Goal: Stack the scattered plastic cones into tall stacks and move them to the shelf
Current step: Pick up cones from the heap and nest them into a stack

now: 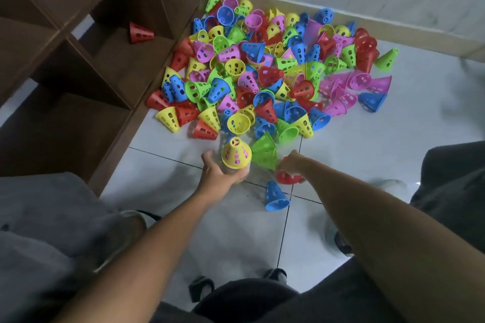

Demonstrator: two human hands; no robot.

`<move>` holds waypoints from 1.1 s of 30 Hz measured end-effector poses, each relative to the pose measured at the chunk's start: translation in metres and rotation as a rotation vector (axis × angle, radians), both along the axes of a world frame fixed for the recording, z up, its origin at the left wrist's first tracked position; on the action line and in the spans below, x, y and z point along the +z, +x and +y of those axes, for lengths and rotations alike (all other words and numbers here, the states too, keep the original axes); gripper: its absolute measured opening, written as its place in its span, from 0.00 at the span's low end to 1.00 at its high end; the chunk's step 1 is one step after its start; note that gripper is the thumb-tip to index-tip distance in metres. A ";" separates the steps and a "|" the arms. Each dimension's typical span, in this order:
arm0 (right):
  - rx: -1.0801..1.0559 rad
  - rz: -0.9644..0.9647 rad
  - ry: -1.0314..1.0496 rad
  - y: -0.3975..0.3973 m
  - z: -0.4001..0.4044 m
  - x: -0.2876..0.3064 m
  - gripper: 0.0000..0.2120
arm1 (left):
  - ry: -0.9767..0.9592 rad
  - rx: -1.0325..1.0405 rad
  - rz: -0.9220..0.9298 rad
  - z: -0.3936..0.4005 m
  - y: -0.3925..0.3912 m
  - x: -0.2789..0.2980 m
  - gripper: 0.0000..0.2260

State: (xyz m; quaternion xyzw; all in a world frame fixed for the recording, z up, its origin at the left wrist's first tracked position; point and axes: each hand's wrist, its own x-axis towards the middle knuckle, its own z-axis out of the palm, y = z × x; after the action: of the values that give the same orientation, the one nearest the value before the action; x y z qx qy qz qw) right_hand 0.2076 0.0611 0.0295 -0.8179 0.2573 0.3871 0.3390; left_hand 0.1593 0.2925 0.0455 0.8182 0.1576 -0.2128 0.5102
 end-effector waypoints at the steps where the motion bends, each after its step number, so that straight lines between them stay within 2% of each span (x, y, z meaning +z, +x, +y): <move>1: -0.006 0.014 0.011 0.000 0.000 -0.003 0.19 | 0.056 0.013 0.049 -0.005 -0.006 -0.004 0.41; 3: -0.031 0.031 0.033 -0.003 -0.003 -0.012 0.19 | 0.133 0.028 0.179 -0.016 -0.017 -0.015 0.34; 6: -0.038 0.017 0.007 -0.005 -0.006 -0.020 0.19 | 0.224 -0.073 0.322 -0.032 -0.025 -0.028 0.32; 8: 0.005 -0.002 -0.081 -0.010 -0.007 -0.026 0.19 | 0.243 -0.157 0.325 -0.042 -0.028 -0.035 0.28; 10: -0.043 -0.003 -0.088 -0.015 -0.010 -0.029 0.15 | 0.226 -0.177 0.325 -0.054 -0.030 -0.039 0.23; 13: -0.144 0.041 -0.016 -0.023 -0.018 -0.031 0.12 | 0.201 -0.188 0.324 -0.074 -0.029 -0.044 0.22; 16: -0.259 0.074 0.090 -0.033 -0.017 -0.035 0.14 | 0.187 -0.157 0.344 -0.089 -0.028 -0.044 0.21; 22: -0.463 0.163 0.274 -0.059 -0.009 -0.038 0.18 | 0.134 0.011 0.462 -0.097 -0.040 -0.053 0.20; 25: -0.571 0.128 0.387 -0.062 -0.015 -0.030 0.16 | -0.054 0.231 0.549 -0.099 -0.042 -0.045 0.13; 29: -0.681 0.073 0.532 -0.058 -0.019 0.005 0.10 | -0.196 0.365 0.503 -0.095 -0.036 -0.027 0.16; 33: -0.639 0.013 0.562 -0.046 -0.021 0.050 0.08 | -0.323 0.436 0.458 -0.098 -0.038 0.006 0.14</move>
State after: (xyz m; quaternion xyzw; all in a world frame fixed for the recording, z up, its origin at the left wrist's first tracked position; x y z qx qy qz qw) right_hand 0.1616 0.0402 0.0796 -0.5702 0.3845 0.3229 0.6502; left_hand 0.1210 0.1949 0.0517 0.6052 0.4030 -0.2991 0.6180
